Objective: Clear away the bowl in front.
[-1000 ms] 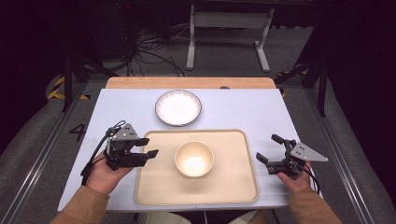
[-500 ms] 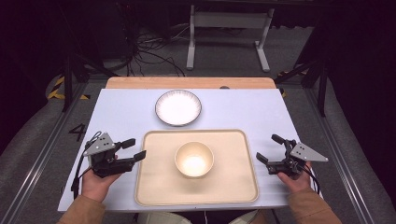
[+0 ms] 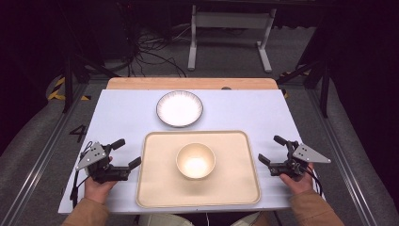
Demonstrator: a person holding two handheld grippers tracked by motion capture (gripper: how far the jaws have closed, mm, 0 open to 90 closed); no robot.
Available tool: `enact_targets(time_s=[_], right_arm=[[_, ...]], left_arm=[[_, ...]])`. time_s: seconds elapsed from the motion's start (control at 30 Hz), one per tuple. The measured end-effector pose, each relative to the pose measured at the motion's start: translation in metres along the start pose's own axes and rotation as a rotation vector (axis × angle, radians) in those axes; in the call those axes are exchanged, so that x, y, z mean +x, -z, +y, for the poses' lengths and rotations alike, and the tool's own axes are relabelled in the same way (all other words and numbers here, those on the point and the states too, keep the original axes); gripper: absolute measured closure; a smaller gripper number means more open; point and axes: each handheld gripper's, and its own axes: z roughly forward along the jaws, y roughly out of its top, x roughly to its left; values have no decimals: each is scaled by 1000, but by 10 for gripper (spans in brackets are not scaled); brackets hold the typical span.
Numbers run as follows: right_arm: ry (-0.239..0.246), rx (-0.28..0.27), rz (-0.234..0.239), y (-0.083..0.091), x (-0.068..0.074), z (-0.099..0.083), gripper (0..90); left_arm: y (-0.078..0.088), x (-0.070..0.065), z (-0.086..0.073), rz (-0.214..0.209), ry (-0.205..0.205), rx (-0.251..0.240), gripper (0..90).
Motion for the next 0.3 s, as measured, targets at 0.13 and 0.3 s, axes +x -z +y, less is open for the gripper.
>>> enact_targets(time_s=[0.13,0.3], right_arm=[[1,-1,0,0,0,0,27],[1,0,0,0,0,0,27]], left_arm=[[-2,4,-5,17,6,1,9],[-3,6,-9,33,20,11,9]])
